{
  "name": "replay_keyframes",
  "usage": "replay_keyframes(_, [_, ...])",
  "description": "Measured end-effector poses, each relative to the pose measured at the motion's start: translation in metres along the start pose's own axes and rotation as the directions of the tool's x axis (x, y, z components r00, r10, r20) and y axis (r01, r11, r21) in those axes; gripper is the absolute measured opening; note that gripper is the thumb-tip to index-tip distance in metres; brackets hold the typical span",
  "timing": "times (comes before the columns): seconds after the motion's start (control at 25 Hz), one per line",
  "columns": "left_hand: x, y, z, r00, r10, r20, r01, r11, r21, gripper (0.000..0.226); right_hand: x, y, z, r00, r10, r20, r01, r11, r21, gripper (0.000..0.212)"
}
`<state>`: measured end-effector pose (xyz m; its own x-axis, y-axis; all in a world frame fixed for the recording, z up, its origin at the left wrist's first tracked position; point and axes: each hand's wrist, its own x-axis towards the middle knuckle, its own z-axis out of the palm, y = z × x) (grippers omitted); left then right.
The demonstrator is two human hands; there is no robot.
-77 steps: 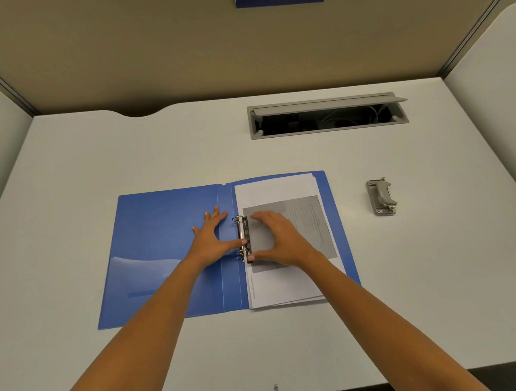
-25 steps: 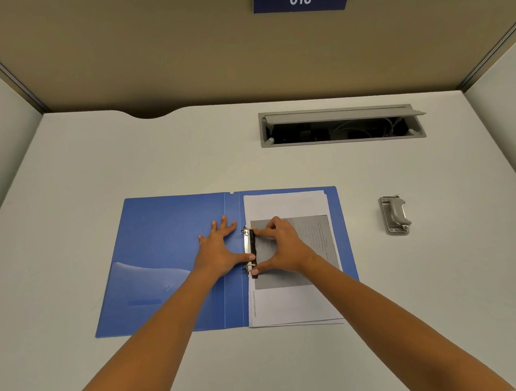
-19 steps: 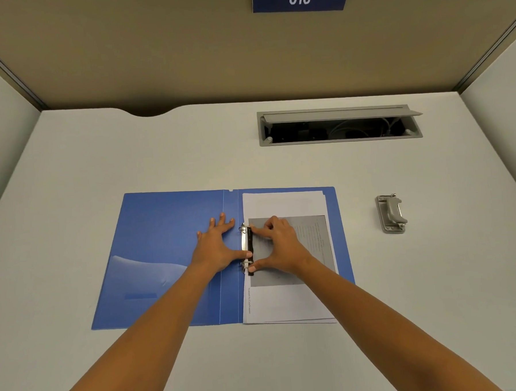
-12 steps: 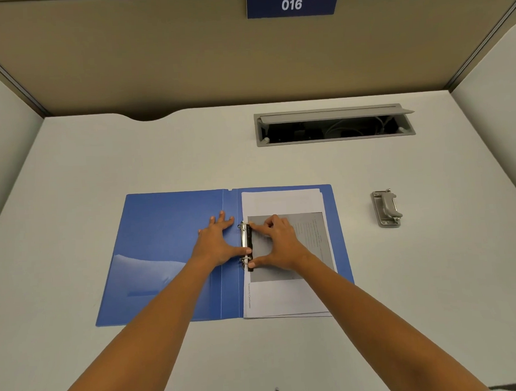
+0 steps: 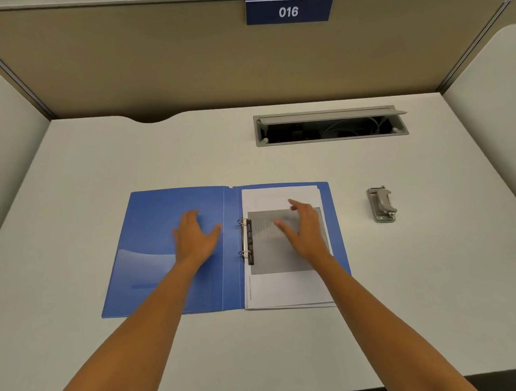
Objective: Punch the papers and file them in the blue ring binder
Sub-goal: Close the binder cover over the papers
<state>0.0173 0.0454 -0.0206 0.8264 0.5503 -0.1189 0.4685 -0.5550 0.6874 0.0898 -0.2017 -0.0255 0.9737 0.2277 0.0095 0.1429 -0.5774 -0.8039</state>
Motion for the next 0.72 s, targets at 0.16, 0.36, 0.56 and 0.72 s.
replay_keyframes(0.16, [0.009,-0.042,-0.034,0.921,-0.351,-0.17,0.376,0.914,0.149,0.072,-0.008,0.028,-0.018,0.894,0.316,-0.316,-0.384,0.905,-0.18,0.066])
replay_keyframes(0.36, [0.011,-0.078,-0.075,0.806,-0.555,-0.206,0.588,0.788,0.183,0.07,-0.026,0.044,-0.024,0.848,0.385,-0.364,-0.48,0.85,-0.218,0.068])
replay_keyframes(0.56, [0.014,-0.077,-0.086,0.794,-0.568,-0.218,0.6,0.79,0.128,0.071,-0.028,0.036,-0.014,0.838,0.379,-0.393,-0.481,0.853,-0.202,0.065])
replay_keyframes(0.72, [0.013,-0.071,-0.085,0.801,-0.563,-0.203,0.585,0.808,0.064,0.074,-0.025,0.035,-0.013,0.828,0.407,-0.385,-0.507,0.837,-0.205,0.065])
